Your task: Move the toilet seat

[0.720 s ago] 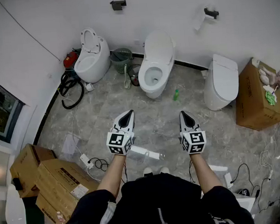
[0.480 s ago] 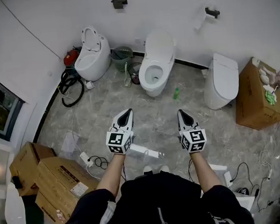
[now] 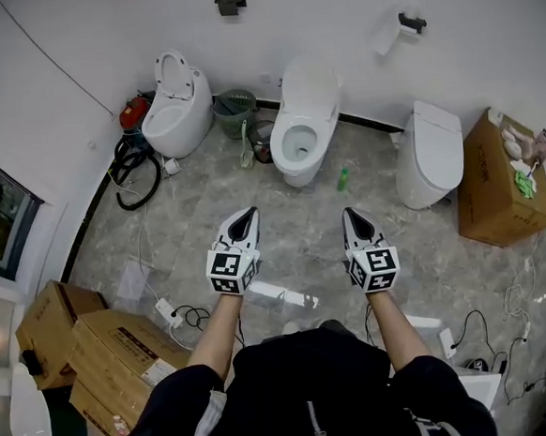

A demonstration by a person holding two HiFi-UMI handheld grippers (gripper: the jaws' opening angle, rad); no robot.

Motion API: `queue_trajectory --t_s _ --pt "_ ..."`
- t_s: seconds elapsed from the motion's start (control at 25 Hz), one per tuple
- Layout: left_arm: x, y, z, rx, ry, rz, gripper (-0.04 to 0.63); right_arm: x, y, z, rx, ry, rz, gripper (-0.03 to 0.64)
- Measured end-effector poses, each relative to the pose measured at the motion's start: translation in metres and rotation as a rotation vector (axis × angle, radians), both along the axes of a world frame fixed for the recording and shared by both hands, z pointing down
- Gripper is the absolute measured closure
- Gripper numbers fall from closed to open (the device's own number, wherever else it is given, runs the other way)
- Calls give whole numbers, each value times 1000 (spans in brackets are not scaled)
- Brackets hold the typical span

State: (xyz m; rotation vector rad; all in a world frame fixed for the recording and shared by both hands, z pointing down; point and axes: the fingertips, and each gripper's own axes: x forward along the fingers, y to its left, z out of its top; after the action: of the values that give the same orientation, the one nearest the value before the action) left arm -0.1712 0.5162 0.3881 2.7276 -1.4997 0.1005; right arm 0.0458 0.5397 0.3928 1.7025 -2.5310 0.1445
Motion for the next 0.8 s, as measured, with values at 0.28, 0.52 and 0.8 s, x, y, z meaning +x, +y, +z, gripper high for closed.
queue_trajectory --t_s 0.28,0.52,0.8 --pt "-14 -15 10 -28 7 22 592 -19 -8 12 -31 1 21 613" --pt "-21 -45 16 -47 15 31 594 -28 -33 19 -50 14 9 615" --pt "-13 -105 21 -54 8 47 592 -23 -94 32 -72 3 16 620"
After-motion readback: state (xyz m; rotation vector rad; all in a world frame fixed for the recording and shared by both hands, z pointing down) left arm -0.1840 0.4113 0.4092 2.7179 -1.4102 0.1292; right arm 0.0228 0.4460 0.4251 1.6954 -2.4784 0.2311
